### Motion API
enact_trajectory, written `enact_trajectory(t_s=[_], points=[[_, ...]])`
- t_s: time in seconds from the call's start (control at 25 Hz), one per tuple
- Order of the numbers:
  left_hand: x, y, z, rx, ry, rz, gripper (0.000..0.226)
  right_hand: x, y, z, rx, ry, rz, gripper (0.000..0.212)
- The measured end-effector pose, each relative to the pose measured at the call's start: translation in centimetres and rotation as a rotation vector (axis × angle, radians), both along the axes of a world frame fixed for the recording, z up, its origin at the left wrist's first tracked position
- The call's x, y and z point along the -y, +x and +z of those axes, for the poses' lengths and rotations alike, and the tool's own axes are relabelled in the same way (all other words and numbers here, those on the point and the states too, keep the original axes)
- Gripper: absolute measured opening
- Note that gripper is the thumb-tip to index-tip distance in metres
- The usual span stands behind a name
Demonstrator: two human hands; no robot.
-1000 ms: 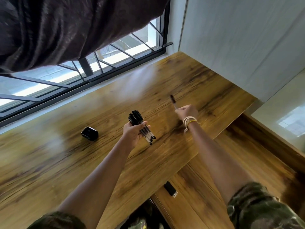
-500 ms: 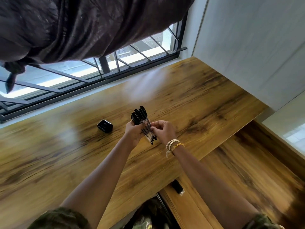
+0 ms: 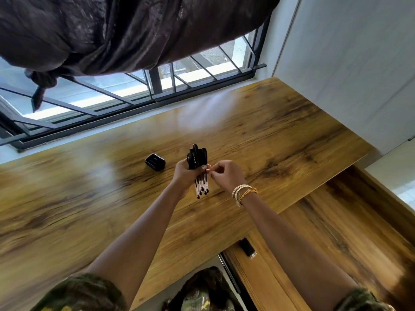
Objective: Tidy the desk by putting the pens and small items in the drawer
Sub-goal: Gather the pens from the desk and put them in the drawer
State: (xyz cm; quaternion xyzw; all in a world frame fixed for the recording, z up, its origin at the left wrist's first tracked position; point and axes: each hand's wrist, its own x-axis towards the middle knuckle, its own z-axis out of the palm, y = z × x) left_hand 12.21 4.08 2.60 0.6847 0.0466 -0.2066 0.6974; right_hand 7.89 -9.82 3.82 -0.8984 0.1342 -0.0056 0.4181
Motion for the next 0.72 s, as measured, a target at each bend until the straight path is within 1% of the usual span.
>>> enact_trajectory(t_s=[0.08,0.16,0.24,0.28,0.36,0.52,0.6,0.72], points=[[-0.3,-0.1,0.0,0.082,0.035,-0.045,0.020,0.0,0.4,1.1,0.081,0.131,-0.057,0.020],[-0.2,-0.4,0.4,0.160,0.046,-0.083,0.021,-0.3,0.8,2.3,0.164,0.225,0.001,0.033],[0.2,-0.5,0.7,0.222,0.069,-0.082,0.018,-0.8,1.0,3.1,0.219,0.205,0.130,0.041],[0.4,-0.4,0.8,0.247,0.076,-0.077,0.018,-1.1,1.0,3.6,0.243,0.182,0.178,0.041],[0.5,-0.3,0.6,0.293,0.097,-0.086,0.017,-1.4,1.0,3.8,0.265,0.178,0.207,0.036],[0.3,-0.9,-0.4,0.293,0.132,-0.112,0.016,-1.9,0.6,2.7,0.218,0.194,0.195,0.016],[0.3,-1.1,-0.5,0.290,0.122,-0.123,0.014,-2.4,0.8,2.4,0.228,0.166,0.185,0.014],[0.5,-1.0,0.0,0.289,0.134,-0.130,0.016,-2.7,1.5,2.7,0.239,0.148,0.172,0.011]])
